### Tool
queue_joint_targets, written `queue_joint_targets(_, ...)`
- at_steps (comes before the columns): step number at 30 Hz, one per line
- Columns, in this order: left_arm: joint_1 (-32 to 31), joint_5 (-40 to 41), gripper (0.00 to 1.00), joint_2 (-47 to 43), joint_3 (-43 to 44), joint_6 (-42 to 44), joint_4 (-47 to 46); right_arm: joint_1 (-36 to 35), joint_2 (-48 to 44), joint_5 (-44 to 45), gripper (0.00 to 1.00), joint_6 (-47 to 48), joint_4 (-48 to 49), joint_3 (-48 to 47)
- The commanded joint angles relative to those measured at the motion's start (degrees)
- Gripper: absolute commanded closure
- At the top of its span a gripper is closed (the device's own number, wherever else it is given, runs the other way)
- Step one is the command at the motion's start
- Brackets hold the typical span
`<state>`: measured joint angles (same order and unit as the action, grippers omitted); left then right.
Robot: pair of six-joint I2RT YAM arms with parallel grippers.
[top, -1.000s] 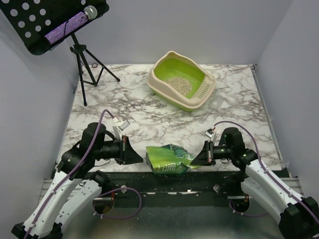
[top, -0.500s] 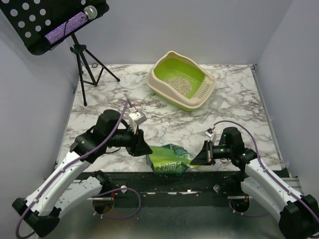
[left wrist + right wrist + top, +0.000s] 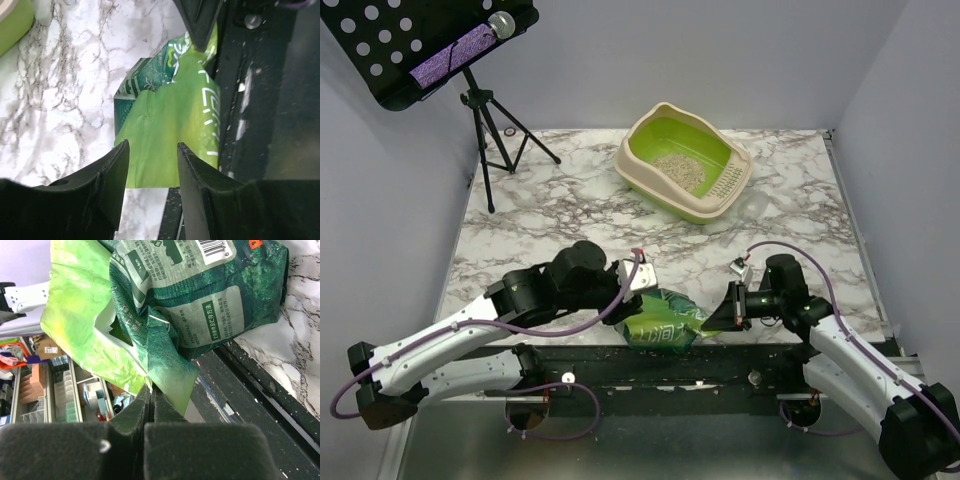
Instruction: Fill the litter box with clean litter
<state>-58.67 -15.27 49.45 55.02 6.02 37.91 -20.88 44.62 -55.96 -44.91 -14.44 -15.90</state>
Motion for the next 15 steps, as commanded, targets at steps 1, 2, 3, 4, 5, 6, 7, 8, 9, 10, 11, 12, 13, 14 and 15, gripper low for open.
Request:
queue_joint_targets(1, -7.2, 12.9, 0.48, 2.6, -2.2, 7.9, -2.7, 0.4, 1.3, 3.1, 1.0, 1.7, 0.1, -0.4)
queue_joint_targets(2, -9.2, 14.8, 0.47, 3.0, -2.6, 8.6, -2.8, 0.4, 1.6, 3.0, 1.0, 1.8, 0.2, -0.4)
queue_joint_targets(3, -10.8, 17.4, 0.46, 3.4, -3.1, 9.2, -3.4, 0.3, 1.9, 3.0, 1.0, 1.8, 0.4, -0.3)
queue_joint_targets(4, -12.0, 18.5, 0.45, 3.3, -3.3, 10.0, -4.2, 0.4, 2.0, 2.8, 0.99, 1.8, 0.5, -0.2)
queue_joint_targets(5, -12.7, 18.9, 0.44, 2.9, -3.5, 10.4, -4.9, 0.4, 2.1, 2.8, 1.0, 1.8, 0.7, -0.1)
queue_joint_targets(6, -12.8, 18.5, 0.43, 2.7, -3.6, 10.9, -5.4, 0.4, 2.0, 2.7, 1.0, 1.8, 0.8, -0.1)
queue_joint_targets(7, -13.0, 18.2, 0.42, 2.5, -3.4, 11.0, -5.7, 0.4, 2.2, 2.8, 1.0, 1.9, 0.8, -0.1)
queue_joint_targets(8, -13.0, 17.6, 0.41, 2.5, -3.3, 11.2, -5.7, 0.4, 2.2, 2.7, 0.99, 2.0, 0.8, -0.1)
queue_joint_targets(9, -13.0, 16.9, 0.4, 2.8, -2.8, 11.3, -5.3, 0.4, 2.3, 2.6, 1.0, 2.0, 0.9, -0.1)
queue_joint_targets(10, -13.1, 16.3, 0.39, 3.0, -2.3, 11.1, -5.1, 0.4, 2.3, 2.6, 1.0, 2.1, 0.9, -0.1)
queue_joint_targets(11, -13.1, 15.7, 0.38, 3.6, -1.9, 10.9, -4.8, 0.4, 2.3, 2.7, 0.99, 2.2, 0.9, -0.1)
queue_joint_targets(12, -13.1, 15.3, 0.37, 4.2, -1.3, 10.7, -4.4, 0.4, 2.3, 2.7, 0.99, 2.1, 0.8, -0.1)
queue_joint_targets(13, -13.3, 13.6, 0.37, 4.9, -0.8, 10.3, -4.3, 0.4, 2.4, 2.6, 1.0, 2.3, 0.9, -0.1)
queue_joint_targets(14, -13.5, 12.3, 0.36, 5.6, -0.2, 10.1, -3.9, 0.4, 2.6, 2.6, 1.0, 2.3, 0.9, 0.0)
queue_joint_targets(15, -13.7, 11.5, 0.36, 6.0, 0.3, 9.6, -3.9, 0.4, 2.6, 2.8, 1.0, 2.5, 0.9, 0.1)
